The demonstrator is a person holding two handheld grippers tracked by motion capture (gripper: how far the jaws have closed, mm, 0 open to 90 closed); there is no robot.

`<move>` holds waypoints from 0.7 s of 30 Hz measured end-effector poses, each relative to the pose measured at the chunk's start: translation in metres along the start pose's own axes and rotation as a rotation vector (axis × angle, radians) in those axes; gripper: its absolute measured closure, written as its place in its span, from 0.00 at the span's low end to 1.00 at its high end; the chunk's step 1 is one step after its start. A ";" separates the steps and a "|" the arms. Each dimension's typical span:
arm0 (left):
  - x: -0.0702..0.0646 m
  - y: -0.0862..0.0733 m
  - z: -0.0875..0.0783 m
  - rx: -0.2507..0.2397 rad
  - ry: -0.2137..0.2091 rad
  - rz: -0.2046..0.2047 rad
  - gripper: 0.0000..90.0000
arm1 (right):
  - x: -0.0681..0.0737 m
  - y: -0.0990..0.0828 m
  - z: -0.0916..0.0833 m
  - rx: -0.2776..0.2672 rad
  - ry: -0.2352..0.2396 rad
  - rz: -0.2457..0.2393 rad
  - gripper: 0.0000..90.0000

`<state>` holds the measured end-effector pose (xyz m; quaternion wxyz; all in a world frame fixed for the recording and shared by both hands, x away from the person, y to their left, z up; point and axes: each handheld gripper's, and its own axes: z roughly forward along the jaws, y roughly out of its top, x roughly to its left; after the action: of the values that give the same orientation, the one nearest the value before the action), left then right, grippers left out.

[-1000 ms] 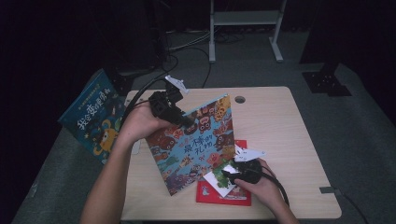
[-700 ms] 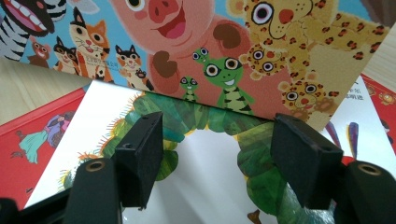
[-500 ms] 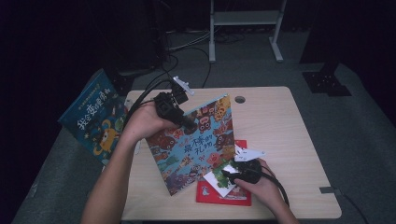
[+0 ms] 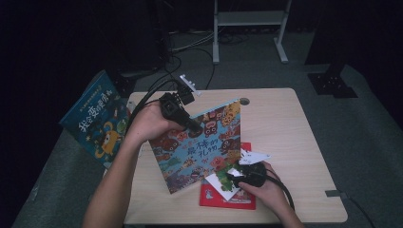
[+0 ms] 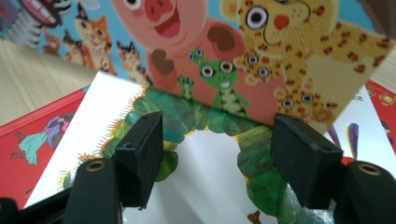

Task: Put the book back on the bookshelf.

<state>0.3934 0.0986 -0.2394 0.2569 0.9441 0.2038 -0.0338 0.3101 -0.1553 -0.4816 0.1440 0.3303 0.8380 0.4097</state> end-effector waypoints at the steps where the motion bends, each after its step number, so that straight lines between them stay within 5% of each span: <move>1: -0.001 0.000 -0.001 0.002 0.007 0.003 0.89 | 0.000 0.000 0.000 -0.001 0.000 0.000 0.37; 7: -0.002 -0.005 -0.012 0.000 0.071 -0.006 0.89 | 0.000 0.000 0.000 -0.003 0.000 -0.001 0.37; 21: 0.004 -0.044 -0.044 -0.050 0.075 -0.074 0.89 | 0.000 0.000 0.000 -0.002 0.002 0.006 0.37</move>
<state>0.3774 0.1567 -0.2229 0.2714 0.9298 0.2487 -0.0024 0.3099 -0.1552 -0.4816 0.1424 0.3323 0.8367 0.4114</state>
